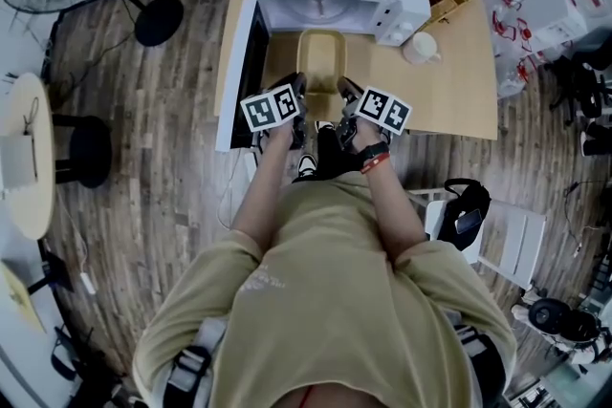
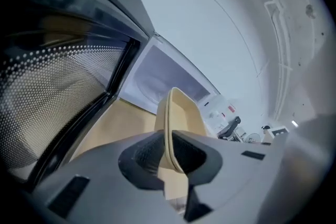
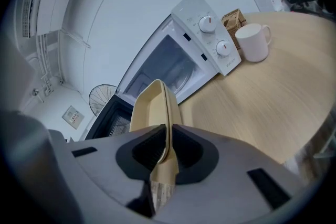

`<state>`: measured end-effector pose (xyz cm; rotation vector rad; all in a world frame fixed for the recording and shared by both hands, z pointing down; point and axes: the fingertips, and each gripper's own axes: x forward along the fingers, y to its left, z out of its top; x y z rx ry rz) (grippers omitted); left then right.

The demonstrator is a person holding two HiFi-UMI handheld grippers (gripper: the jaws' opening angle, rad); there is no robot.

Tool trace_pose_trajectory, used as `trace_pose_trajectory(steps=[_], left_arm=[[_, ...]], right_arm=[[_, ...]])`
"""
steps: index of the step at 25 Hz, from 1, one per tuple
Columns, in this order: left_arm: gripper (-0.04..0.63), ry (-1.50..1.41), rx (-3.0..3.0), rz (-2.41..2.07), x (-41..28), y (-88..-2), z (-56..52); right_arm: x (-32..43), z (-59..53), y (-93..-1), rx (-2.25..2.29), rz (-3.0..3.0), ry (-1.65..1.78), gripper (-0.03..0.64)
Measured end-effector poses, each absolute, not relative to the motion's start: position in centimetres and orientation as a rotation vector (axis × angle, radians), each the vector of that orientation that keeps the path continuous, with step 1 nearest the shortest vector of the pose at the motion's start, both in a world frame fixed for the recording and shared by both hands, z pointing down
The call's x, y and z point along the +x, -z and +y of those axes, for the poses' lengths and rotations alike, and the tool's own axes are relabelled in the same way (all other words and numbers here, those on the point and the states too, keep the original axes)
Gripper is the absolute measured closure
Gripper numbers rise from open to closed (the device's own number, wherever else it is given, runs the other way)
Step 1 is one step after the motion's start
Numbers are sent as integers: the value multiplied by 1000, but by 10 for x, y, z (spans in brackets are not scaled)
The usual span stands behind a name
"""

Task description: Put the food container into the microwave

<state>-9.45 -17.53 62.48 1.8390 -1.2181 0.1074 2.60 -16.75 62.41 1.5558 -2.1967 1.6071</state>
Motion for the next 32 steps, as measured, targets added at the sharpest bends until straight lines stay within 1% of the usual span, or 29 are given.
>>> trace_pose_trajectory(steps=[18, 32], left_arm=[[538, -307, 1884, -1361, -88, -644, -256], [538, -238, 1856, -1360, -85, -648, -308]], right_arm=[[30, -254, -640, 1581, -2108, -1567, 557], [32, -311, -644, 1582, -2112, -1569, 557]])
